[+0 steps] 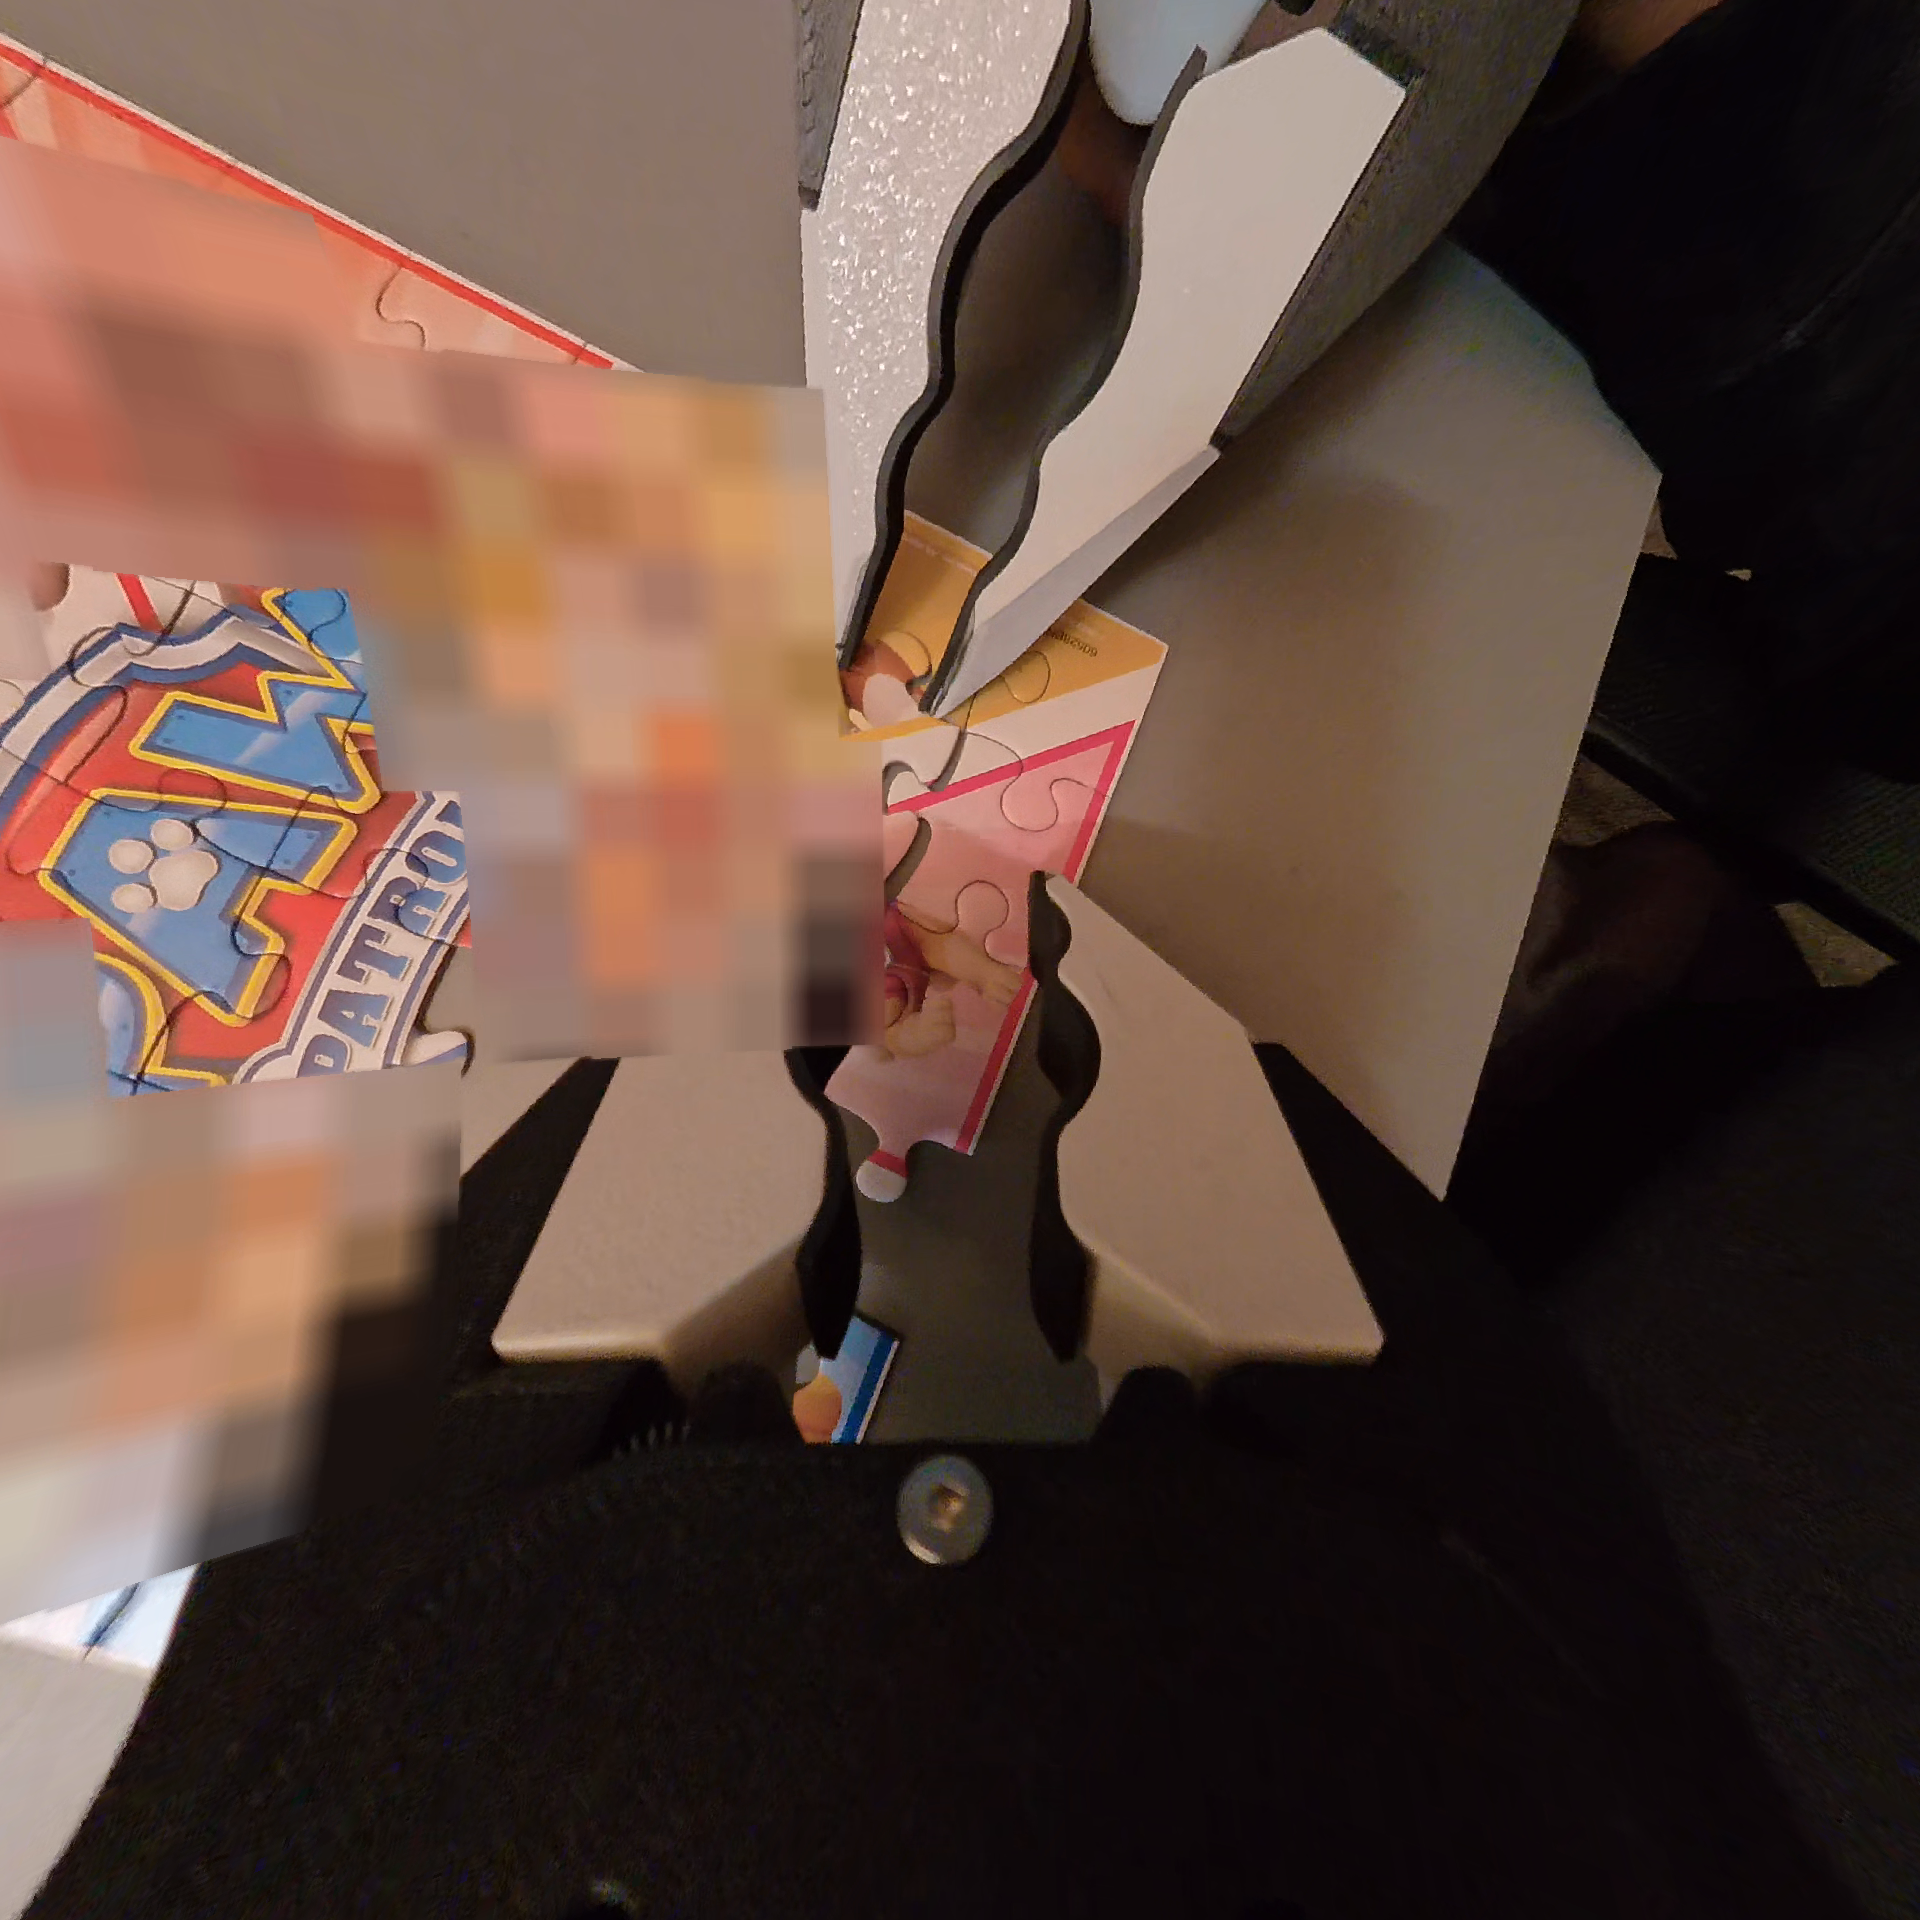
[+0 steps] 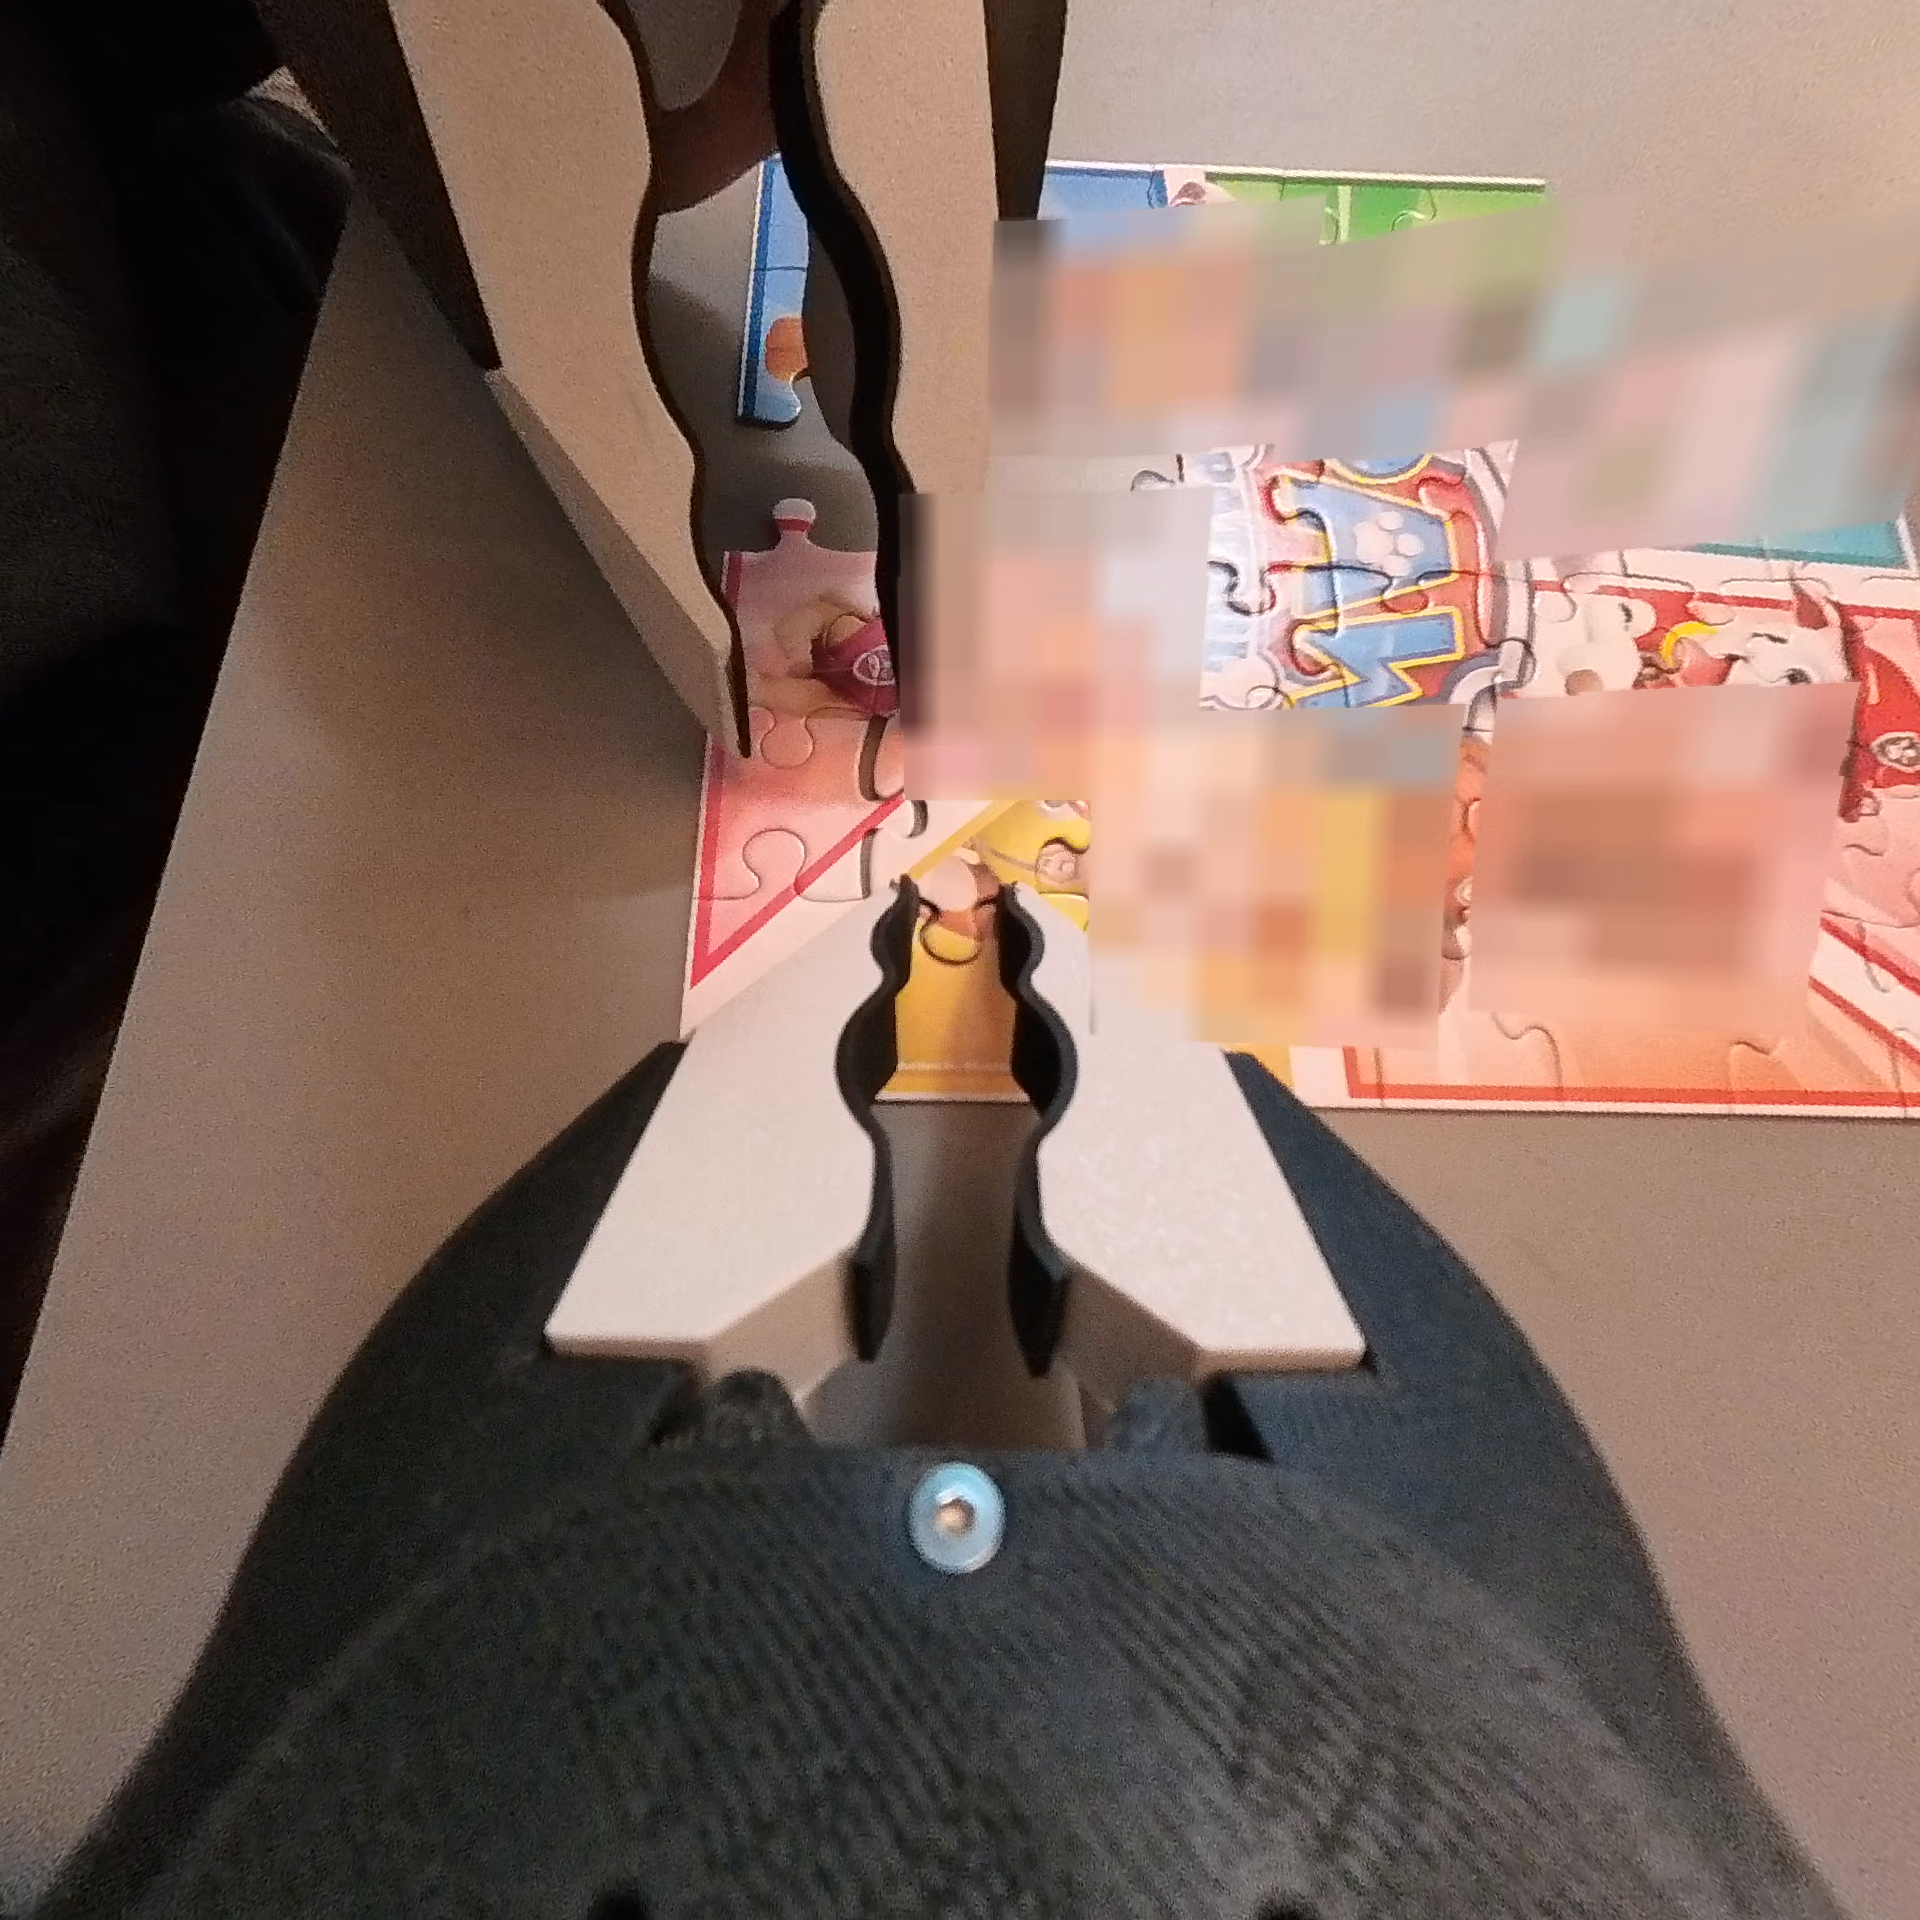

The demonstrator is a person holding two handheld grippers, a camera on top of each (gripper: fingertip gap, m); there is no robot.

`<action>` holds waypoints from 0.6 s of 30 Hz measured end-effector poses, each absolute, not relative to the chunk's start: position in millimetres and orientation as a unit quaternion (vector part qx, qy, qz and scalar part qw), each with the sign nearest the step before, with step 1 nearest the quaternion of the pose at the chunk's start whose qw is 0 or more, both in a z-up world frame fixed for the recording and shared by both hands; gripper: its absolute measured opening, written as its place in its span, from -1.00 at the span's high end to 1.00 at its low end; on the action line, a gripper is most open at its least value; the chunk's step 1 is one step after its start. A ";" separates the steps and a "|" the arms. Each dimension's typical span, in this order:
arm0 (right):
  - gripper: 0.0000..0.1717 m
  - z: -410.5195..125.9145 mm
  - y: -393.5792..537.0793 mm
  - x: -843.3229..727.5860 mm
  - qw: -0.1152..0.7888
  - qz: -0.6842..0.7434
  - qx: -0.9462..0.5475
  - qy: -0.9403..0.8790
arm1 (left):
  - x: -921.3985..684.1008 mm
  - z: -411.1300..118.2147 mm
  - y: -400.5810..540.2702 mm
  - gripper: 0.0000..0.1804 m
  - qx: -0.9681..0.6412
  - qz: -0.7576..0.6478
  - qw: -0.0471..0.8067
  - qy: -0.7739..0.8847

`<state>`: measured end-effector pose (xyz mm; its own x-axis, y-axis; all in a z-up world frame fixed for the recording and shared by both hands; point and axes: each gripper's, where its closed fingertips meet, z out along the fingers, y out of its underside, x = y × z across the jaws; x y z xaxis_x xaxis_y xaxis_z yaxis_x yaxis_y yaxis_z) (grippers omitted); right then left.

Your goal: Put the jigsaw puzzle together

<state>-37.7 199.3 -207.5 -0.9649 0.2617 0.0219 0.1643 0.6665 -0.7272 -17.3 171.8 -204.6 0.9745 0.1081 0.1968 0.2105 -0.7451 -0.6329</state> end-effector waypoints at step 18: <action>0.82 -207.5 197.8 -36.9 0.059 0.395 -0.114 -0.910 | -8.8 -203.2 176.7 0.61 -0.924 -0.107 0.357 -0.088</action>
